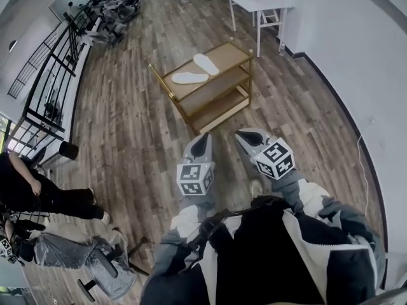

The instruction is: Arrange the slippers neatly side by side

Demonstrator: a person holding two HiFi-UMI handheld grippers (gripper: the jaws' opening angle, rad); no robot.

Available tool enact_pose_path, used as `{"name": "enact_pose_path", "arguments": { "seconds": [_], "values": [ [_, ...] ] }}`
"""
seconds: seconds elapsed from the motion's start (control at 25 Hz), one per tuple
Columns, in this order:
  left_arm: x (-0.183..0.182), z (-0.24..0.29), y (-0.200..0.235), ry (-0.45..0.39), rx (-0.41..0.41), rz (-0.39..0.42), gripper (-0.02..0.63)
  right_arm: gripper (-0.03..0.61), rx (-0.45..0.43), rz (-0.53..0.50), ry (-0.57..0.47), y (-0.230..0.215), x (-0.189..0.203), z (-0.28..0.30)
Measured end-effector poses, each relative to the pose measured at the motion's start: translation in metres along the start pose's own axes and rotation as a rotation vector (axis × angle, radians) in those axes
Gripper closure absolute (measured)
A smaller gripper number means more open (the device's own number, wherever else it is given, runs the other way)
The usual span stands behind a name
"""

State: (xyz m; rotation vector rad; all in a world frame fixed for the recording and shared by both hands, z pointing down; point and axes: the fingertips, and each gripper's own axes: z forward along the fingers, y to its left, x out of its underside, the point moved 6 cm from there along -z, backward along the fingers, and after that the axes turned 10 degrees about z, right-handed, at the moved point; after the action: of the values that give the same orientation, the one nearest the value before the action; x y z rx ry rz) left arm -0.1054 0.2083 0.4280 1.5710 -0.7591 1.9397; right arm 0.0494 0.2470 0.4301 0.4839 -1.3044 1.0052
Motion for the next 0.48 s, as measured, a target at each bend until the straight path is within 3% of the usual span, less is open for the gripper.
{"name": "enact_pose_path", "arguments": {
  "seconds": [0.48],
  "values": [
    [-0.031, 0.134, 0.015, 0.060, -0.060, -0.007, 0.598, 0.573, -0.071, 0.038, -0.024, -0.139, -0.046, 0.032]
  ]
}}
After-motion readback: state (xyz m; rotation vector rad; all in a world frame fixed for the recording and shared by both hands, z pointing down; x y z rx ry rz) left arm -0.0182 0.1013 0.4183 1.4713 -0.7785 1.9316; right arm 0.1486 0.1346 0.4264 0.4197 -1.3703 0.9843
